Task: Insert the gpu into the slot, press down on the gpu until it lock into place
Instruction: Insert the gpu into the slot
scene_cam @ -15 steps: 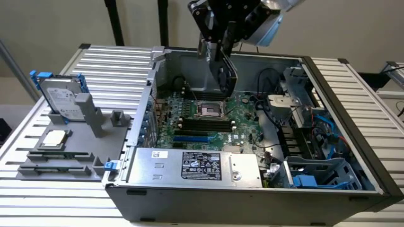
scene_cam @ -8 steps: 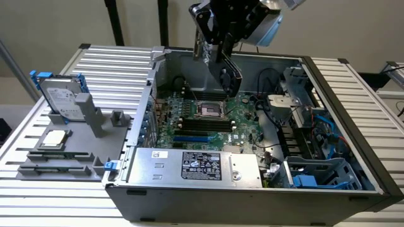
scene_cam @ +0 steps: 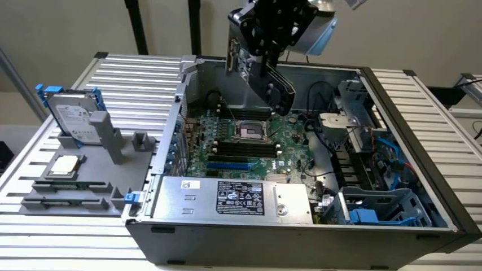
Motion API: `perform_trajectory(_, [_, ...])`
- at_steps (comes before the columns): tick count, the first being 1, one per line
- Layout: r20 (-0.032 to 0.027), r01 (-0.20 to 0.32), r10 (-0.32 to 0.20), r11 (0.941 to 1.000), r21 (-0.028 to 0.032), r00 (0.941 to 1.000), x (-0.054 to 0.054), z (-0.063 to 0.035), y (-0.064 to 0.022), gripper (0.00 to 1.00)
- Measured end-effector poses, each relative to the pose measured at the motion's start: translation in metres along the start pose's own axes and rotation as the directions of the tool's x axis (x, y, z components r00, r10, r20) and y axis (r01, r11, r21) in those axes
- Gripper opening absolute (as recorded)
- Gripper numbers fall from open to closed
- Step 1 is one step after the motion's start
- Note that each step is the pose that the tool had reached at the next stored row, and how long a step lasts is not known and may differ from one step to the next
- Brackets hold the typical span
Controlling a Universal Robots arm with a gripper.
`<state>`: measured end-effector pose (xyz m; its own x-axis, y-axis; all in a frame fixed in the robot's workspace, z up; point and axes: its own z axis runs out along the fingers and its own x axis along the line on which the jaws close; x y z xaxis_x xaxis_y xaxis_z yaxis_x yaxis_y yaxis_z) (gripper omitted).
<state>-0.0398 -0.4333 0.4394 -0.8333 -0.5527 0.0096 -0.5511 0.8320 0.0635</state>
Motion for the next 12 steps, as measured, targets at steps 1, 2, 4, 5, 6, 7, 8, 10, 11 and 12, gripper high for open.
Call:
perform_trajectory(1, [0.0004, 0.018, -0.018, 0.9998, 0.0013, 0.9998, 0.0, 0.0002, 0.0, 0.26])
perform_trajectory(2, [0.0009, 0.036, -0.036, 0.9993, 0.0025, 0.9994, 0.0, 0.0004, 0.0, 0.26])
perform_trajectory(4, [0.0017, 0.072, -0.072, 0.9974, 0.0051, 0.9974, 0.0, 0.0007, 0.0, 0.26])
perform_trajectory(5, [0.002, 0.091, -0.091, 0.9959, 0.0064, 0.9959, 0.0, 0.0009, -0.0001, 0.26])
perform_trajectory(6, [0.0024, 0.108, -0.109, 0.9941, 0.0076, 0.9941, 0.0, 0.0011, -0.0001, 0.26])
perform_trajectory(7, [0.0027, 0.126, -0.126, 0.9919, 0.0088, 0.992, 0.0, 0.0013, -0.0001, 0.26])
perform_trajectory(8, [0.003, 0.145, -0.145, 0.9894, 0.0101, 0.9894, 0.0, 0.0016, -0.0001, 0.26])
perform_trajectory(10, [0.0031, 0.181, -0.181, 0.9834, 0.0125, 0.9835, 0.0, 0.0019, -0.0001, 0.26])
perform_trajectory(11, [0.0031, 0.199, -0.199, 0.98, 0.0136, 0.9801, 0.0, 0.0021, -0.0001, 0.26])
perform_trajectory(12, [0.0031, 0.216, -0.216, 0.9762, 0.0147, 0.9763, 0.0, 0.0024, -0.0001, 0.26])
